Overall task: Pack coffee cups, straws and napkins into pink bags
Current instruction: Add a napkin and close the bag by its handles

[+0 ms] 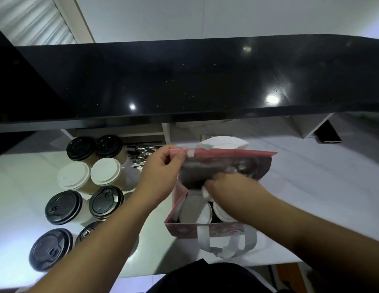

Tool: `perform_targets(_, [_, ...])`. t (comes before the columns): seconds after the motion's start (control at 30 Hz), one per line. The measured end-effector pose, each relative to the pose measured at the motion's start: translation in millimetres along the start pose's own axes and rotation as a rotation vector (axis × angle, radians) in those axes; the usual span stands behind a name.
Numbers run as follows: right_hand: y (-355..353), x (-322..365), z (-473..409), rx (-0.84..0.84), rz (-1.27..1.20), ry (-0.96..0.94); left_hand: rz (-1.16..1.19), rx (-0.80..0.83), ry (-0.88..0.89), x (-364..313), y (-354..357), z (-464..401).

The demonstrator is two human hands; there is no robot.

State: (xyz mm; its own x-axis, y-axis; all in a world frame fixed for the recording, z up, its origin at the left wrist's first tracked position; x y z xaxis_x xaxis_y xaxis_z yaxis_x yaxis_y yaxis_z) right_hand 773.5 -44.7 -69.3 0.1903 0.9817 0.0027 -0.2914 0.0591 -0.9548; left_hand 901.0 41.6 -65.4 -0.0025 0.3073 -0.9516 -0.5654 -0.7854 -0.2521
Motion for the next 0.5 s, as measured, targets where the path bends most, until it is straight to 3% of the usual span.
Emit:
perform_targets(0.2, [40, 18, 3, 0.245, -0.198, 0.009, 0.019, 0.003, 0.0, -1, 1, 5])
perform_targets(0.37, [35, 9, 10, 0.266, -0.411, 0.062, 0.011, 0.001, 0.01, -2, -1, 7])
perform_targets(0.5, [25, -4, 17, 0.26, -0.349, 0.048, 0.014, 0.014, 0.008, -2, 0, 10])
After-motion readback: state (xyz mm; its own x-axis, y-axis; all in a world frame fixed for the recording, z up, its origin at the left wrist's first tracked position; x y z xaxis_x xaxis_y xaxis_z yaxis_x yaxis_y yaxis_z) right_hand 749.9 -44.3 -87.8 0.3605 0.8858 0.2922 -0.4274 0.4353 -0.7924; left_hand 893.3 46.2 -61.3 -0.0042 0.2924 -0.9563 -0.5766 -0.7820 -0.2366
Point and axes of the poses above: each hand's wrist, its own z-axis away from the middle knuckle, its own y-axis out of the palm, x = y × z, the point moved 9 cm from there along -z, towards the middle knuckle, and after that the axes turned 5 degrees about -x, right-handed, at the moved point
